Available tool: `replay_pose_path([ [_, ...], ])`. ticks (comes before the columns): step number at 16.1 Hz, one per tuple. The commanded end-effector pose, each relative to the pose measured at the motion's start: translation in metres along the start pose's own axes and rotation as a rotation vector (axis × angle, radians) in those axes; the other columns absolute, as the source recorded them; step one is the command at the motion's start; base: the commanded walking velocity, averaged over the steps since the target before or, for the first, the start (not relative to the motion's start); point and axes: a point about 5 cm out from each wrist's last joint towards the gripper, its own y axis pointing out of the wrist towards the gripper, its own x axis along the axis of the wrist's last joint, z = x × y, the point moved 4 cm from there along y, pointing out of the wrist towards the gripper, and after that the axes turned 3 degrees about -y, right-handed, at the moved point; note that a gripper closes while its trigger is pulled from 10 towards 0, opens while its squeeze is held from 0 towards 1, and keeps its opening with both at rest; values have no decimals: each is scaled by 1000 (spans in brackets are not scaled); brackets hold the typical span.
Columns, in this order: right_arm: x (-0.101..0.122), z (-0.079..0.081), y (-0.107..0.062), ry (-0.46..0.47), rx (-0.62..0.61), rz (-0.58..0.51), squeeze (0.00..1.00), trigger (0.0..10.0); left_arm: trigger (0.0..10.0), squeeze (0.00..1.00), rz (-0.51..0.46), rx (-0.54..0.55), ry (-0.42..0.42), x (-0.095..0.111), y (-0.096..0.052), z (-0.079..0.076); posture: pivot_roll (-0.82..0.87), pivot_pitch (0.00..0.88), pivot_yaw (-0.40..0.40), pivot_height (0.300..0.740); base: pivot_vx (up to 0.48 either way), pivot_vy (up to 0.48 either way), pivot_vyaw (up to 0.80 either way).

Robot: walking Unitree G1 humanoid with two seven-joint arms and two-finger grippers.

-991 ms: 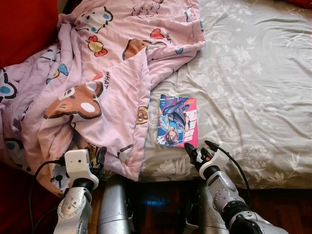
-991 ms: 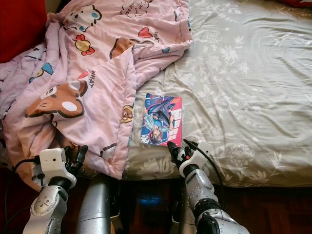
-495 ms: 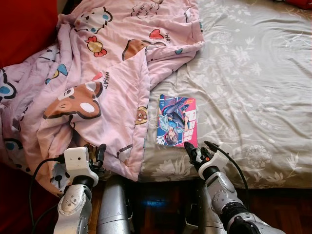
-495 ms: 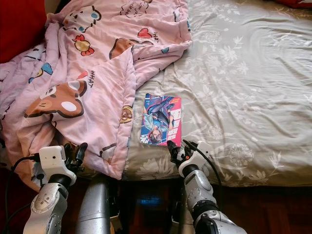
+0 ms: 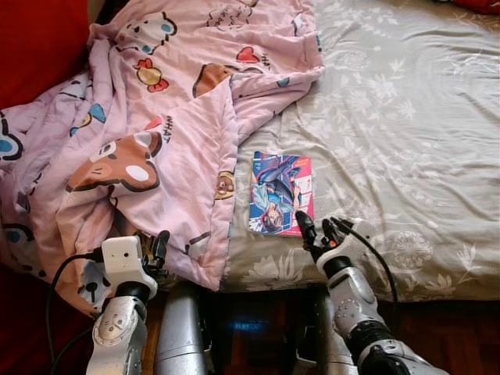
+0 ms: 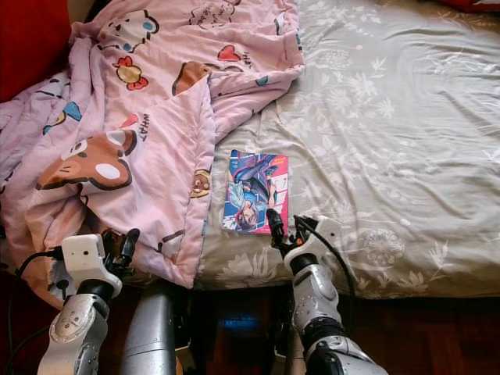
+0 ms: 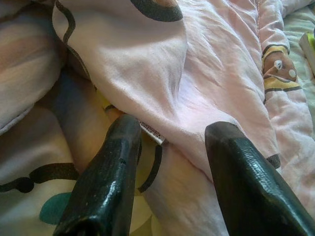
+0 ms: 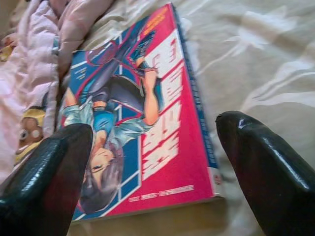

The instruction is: Clean up the room

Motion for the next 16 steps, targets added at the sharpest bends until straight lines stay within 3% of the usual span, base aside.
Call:
replay_pose_path([
  [1, -7, 0, -2, 26, 3, 24, 0, 10000, 10000, 0, 39, 21, -6, -11, -6, 6, 129, 271, -49, 589, 0, 0, 0],
  [4, -15, 4, 3, 32, -3, 108, 0, 10000, 10000, 0, 42, 15, -10, -13, -7, 2, 142, 278, -53, 589, 0, 0, 0],
  [11, -5, 3, 12, 46, -89, 90, 0, 10000, 10000, 0, 57, 29, -1, -17, -13, 8, 159, 280, -57, 589, 0, 0, 0],
  [16, -12, 2, 11, 78, -103, 120, 0, 10000, 10000, 0, 55, 29, 2, -16, -13, 9, 161, 280, -55, 589, 0, 0, 0],
])
